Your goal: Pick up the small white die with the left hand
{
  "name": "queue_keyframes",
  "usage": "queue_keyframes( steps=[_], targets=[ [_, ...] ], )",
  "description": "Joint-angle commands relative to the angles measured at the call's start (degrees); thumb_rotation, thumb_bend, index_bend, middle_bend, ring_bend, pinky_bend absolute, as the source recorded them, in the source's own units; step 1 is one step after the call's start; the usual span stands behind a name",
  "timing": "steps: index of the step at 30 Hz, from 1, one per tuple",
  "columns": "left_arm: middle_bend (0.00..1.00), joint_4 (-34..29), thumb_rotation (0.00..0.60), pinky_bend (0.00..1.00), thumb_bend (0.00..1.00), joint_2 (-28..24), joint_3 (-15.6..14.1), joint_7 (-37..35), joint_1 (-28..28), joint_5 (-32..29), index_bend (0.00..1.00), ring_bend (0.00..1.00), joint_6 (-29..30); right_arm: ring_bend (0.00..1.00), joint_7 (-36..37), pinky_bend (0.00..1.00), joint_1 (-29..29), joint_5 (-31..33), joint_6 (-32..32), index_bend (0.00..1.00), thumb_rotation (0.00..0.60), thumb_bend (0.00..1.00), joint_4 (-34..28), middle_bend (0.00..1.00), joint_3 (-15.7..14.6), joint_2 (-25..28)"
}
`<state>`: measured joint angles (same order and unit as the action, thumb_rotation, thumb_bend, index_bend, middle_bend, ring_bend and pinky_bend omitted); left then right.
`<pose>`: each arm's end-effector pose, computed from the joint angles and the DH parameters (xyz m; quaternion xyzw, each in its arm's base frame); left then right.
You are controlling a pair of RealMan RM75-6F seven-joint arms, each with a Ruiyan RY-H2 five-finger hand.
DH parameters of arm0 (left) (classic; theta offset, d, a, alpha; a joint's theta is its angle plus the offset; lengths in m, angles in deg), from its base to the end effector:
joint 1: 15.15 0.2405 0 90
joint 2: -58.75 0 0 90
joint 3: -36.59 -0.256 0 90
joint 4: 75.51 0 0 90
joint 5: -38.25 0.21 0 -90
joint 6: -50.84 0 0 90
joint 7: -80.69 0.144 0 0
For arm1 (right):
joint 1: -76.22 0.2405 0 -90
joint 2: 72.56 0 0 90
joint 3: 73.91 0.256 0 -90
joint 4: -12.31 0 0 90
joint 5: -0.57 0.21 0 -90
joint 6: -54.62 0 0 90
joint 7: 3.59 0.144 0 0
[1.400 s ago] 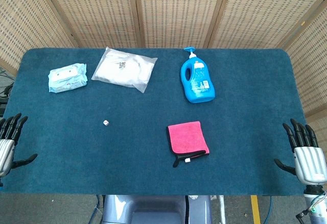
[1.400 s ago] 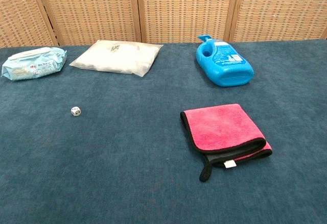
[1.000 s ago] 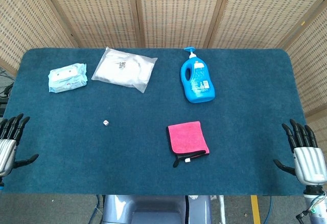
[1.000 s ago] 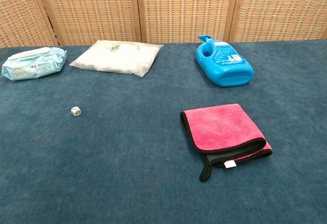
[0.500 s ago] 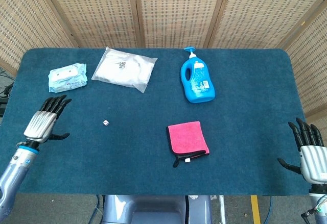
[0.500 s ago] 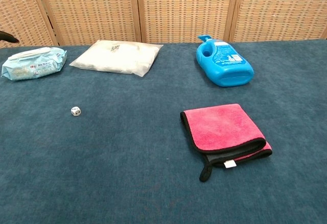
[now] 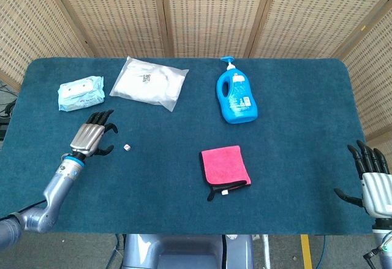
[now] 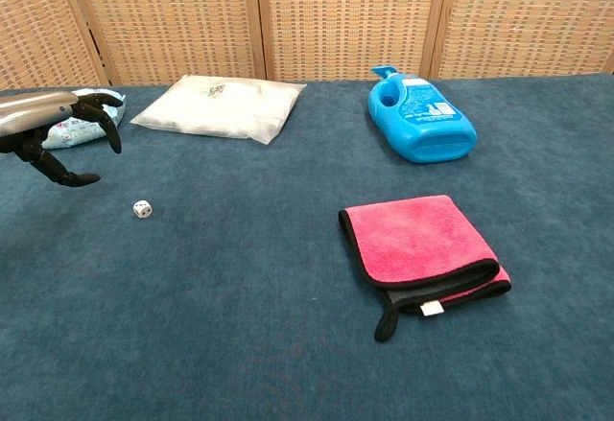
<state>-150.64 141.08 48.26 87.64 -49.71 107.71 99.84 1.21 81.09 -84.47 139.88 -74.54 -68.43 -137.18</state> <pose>-0.2420 0.3576 0.0343 -0.7069 -0.4194 -0.3245 0.4681 -0.3268 -0.1918 0.1744 0.5758 -0.3757 0.4031 0.6040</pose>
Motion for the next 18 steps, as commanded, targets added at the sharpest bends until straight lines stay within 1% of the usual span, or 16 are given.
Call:
queue_keyframes(
  steps=[1, 9, 13, 18],
  targets=[
    [0.00, 0.8, 0.600, 0.00, 0.32, 1.0, -0.5, 2.9, -1.5, -2.3, 0.38, 0.00, -2.0, 0.00, 0.1, 0.00, 0.1, 0.3, -0.3, 0.00, 0.600, 0.00, 0.0, 0.00, 0.1, 0.0],
    [0.00, 4.1, 0.600, 0.00, 0.32, 3.5, -2.3, 4.1, -2.6, -4.0, 0.38, 0.00, -4.2, 0.00, 0.1, 0.00, 0.2, 0.5, -0.6, 0.00, 0.600, 0.00, 0.0, 0.00, 0.1, 0.1],
    [0.00, 6.8, 0.600, 0.00, 0.32, 5.7, -3.2, 3.1, -3.0, -3.2, 0.38, 0.00, -4.6, 0.00, 0.2, 0.00, 0.3, 0.7, -0.8, 0.00, 0.600, 0.00, 0.0, 0.00, 0.1, 0.1],
    [0.00, 9.4, 0.600, 0.00, 0.32, 7.7, -3.4, 1.4, -3.6, -2.0, 0.38, 0.00, -4.3, 0.00, 0.4, 0.00, 0.3, 0.9, -1.1, 0.00, 0.600, 0.00, 0.1, 0.00, 0.2, 0.1]
  ],
)
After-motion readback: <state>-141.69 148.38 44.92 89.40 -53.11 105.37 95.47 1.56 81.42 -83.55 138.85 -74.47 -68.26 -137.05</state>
